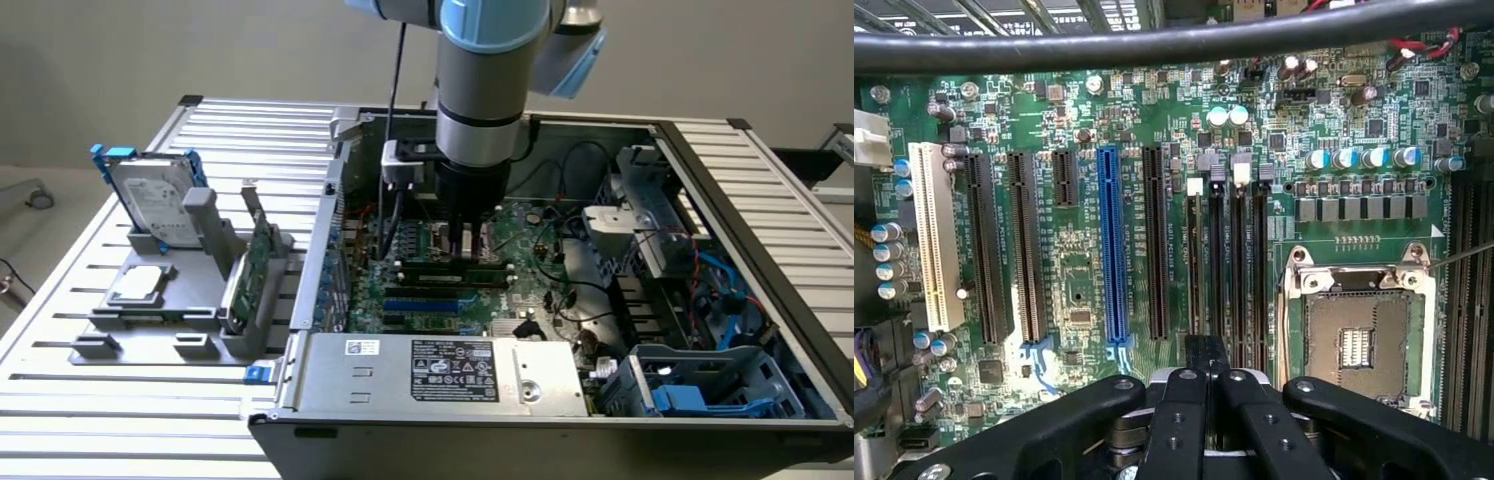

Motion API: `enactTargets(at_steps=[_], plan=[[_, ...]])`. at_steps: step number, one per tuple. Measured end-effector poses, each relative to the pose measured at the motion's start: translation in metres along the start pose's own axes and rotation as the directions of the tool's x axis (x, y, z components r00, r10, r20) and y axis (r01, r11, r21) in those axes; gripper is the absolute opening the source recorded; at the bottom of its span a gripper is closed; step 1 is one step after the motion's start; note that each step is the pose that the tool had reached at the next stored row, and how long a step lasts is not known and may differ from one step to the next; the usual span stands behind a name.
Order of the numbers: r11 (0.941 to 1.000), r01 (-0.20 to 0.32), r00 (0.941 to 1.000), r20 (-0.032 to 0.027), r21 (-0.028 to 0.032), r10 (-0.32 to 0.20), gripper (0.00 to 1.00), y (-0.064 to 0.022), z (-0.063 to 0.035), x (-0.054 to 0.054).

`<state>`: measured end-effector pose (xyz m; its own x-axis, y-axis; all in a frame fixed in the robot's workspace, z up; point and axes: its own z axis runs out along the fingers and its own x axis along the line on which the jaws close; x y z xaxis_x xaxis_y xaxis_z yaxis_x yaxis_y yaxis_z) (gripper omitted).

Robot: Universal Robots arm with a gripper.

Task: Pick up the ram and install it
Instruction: 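Press down the ram until it locks into place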

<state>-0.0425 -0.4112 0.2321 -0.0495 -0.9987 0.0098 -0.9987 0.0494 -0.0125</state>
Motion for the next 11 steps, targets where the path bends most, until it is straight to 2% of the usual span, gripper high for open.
enactTargets(at_steps=[2,4,11], plan=[[1.0000,0.000,1.0000,-0.0010,-0.0011,0.000,0.11,-0.0001,-0.0092,0.000],[1.0000,0.000,1.0000,-0.0012,-0.0012,0.000,0.11,-0.0002,-0.0141,0.000],[1.0000,0.000,1.0000,-0.0006,-0.0018,0.000,0.11,-0.0002,-0.0165,0.000]])
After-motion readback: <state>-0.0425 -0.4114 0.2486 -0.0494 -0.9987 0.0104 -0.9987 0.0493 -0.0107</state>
